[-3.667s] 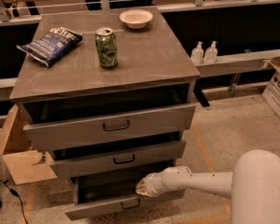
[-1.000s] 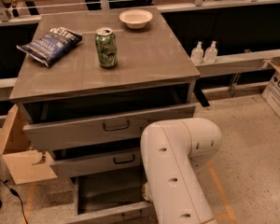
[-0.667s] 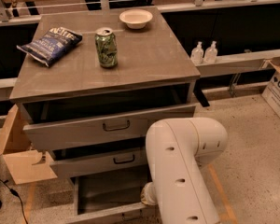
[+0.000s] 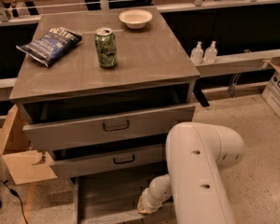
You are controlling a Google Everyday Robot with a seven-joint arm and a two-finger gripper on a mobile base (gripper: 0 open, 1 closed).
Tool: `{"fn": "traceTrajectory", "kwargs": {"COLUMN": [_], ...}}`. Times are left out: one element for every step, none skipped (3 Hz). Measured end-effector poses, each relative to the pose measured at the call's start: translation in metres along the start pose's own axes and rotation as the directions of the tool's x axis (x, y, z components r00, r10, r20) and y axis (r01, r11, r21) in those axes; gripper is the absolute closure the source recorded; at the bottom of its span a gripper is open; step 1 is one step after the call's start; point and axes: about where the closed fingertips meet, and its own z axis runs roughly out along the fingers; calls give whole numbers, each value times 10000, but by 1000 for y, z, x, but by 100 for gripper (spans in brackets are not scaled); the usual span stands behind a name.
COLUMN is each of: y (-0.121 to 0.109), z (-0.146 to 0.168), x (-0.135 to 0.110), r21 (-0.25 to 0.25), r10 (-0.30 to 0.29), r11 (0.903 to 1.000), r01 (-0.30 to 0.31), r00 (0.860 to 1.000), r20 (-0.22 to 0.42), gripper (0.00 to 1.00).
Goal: Open bottom drawer
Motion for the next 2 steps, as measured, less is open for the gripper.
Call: {"fn": "traceTrajectory", "kwargs": {"y": [26, 46], "z": [-6, -16], "x": [-10, -14], "r21": [-905, -1587], "r10": [220, 405], "r11": [9957, 9866], "r01": [-203, -372], "r00": [9996, 9990], "r20": [176, 178], "gripper": [100, 100]}}
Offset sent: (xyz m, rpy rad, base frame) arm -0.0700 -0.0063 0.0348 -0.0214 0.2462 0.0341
